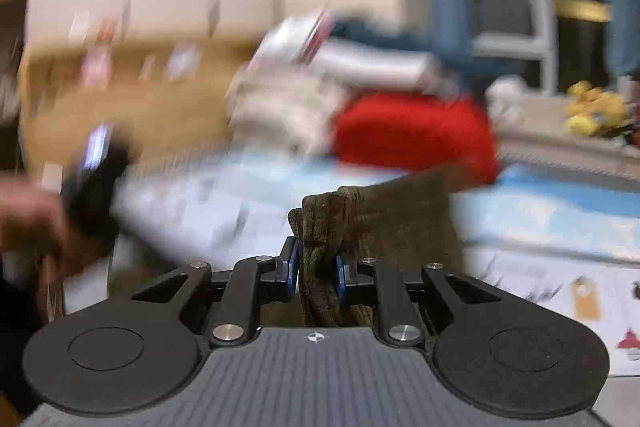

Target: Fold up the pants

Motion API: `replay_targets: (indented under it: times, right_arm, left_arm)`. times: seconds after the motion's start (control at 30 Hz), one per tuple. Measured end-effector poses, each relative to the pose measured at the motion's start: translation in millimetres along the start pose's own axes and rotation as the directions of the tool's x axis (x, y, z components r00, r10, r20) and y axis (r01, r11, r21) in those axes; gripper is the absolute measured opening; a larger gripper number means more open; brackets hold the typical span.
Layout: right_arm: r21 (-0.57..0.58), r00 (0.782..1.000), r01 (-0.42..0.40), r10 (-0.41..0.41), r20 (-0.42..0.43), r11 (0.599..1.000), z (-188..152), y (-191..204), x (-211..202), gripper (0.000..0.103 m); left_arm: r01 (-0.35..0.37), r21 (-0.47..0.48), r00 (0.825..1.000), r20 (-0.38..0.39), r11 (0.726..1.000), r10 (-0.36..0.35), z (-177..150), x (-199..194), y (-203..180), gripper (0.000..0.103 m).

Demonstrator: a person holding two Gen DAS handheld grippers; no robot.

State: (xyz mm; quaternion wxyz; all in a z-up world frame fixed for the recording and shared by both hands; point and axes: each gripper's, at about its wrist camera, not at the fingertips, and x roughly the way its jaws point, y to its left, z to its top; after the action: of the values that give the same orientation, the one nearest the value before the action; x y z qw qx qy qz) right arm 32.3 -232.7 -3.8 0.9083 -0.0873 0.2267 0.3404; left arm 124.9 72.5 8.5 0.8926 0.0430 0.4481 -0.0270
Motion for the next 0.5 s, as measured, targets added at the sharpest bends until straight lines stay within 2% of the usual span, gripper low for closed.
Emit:
replay_targets:
  times: [0.03, 0.07, 0.13, 0.17, 0.2, 0.23, 0.3, 0.37, 0.4, 0.43, 0.47, 0.5]
  right_arm:
    - [-0.034, 0.993, -0.057, 0.053, -0.103, 0.998, -11.3, 12.6, 20.6, 0.027]
    - [-0.081, 0.973, -0.118, 0.099, -0.207, 0.99, -24.9, 27.2, 38.7, 0.025]
    - [-0.186, 0.925, -0.181, 0.102, -0.366, 0.966, -51.8, 53.4, 61.9, 0.024]
    - [-0.225, 0.905, -0.197, 0.089, -0.416, 0.954, -61.1, 62.0, 66.4, 0.024]
    - [-0.245, 0.896, -0.213, 0.089, -0.435, 0.946, -63.8, 65.9, 64.7, 0.024]
    - [-0.243, 0.902, -0.219, 0.101, -0.419, 0.945, -61.5, 65.0, 57.3, 0.024]
    - [-0.163, 0.934, -0.194, 0.132, -0.331, 0.967, -46.4, 51.5, 34.8, 0.031]
    - [-0.04, 0.961, -0.129, 0.115, -0.251, 0.991, -34.7, 27.7, 19.8, 0.05]
    - [0.009, 0.969, -0.074, 0.074, -0.236, 0.997, -33.0, 14.3, 14.5, 0.053]
    - [0.036, 0.97, -0.016, 0.024, -0.242, 0.999, -33.7, 2.5, 11.5, 0.054]
    - [0.046, 0.962, 0.053, -0.039, -0.27, 0.998, -37.3, -8.1, 10.7, 0.054]
    - [0.04, 0.942, 0.126, -0.107, -0.317, 0.991, -44.7, -17.3, 12.1, 0.054]
  left_arm:
    - [0.001, -0.002, 1.0, 0.001, 1.0, -0.001, 0.7, -0.1, -0.4, 0.048]
    - [0.003, -0.004, 1.0, 0.002, 1.0, -0.003, 1.4, -0.4, -1.3, 0.048]
    - [0.006, -0.005, 1.0, 0.0, 1.0, -0.006, 1.8, -0.2, -2.6, 0.048]
    - [0.009, -0.005, 1.0, -0.002, 1.0, -0.009, 1.6, 0.3, -3.6, 0.048]
    - [0.011, -0.004, 1.0, -0.004, 1.0, -0.011, 1.4, 0.6, -4.6, 0.048]
    - [0.014, -0.001, 1.0, -0.005, 1.0, -0.014, 1.4, 1.1, -6.0, 0.05]
    - [0.019, 0.016, 1.0, -0.005, 1.0, -0.019, 1.8, 2.0, -9.9, 0.053]
    - [0.024, 0.029, 1.0, -0.008, 0.999, -0.024, 1.9, 3.8, -14.4, 0.053]
    - [0.029, 0.031, 1.0, -0.01, 0.999, -0.029, 1.9, 4.8, -16.7, 0.053]
    - [0.037, 0.03, 0.999, -0.014, 0.999, -0.037, 2.5, 6.1, -19.6, 0.053]
    - [0.049, 0.025, 0.999, -0.02, 0.998, -0.049, 3.1, 7.7, -22.7, 0.053]
    - [0.063, 0.019, 0.998, -0.027, 0.998, -0.063, 3.6, 9.3, -26.1, 0.053]
